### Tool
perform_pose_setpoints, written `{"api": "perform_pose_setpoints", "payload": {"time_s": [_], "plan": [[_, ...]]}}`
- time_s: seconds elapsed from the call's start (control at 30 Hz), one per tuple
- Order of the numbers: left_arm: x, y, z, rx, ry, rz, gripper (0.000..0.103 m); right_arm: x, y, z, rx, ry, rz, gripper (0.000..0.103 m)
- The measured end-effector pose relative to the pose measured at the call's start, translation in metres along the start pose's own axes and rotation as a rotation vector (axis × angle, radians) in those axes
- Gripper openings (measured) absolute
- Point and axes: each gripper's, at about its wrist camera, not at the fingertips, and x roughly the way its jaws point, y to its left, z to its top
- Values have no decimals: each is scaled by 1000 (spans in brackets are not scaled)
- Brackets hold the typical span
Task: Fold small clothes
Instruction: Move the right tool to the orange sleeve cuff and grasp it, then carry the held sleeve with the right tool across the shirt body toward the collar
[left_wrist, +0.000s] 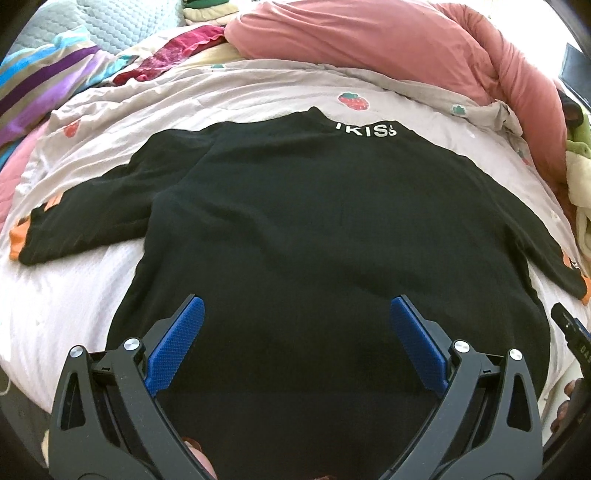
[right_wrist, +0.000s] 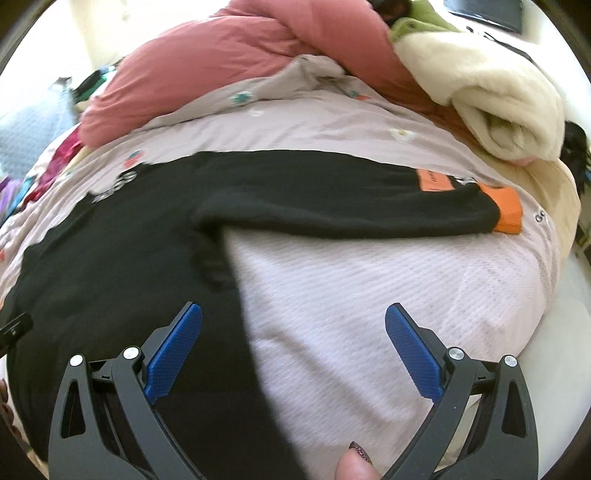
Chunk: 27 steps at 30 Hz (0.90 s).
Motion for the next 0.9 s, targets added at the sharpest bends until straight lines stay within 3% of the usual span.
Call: {"api": "perform_pose_setpoints", "payload": {"time_s": [0.53, 0.9], "plan": [[36, -23, 43, 43, -8, -19, 95, 43, -97, 38, 296, 22, -97, 99], [51, -32, 60, 59, -20, -26, 95, 70, -149, 68, 457, -54, -52, 97]]}}
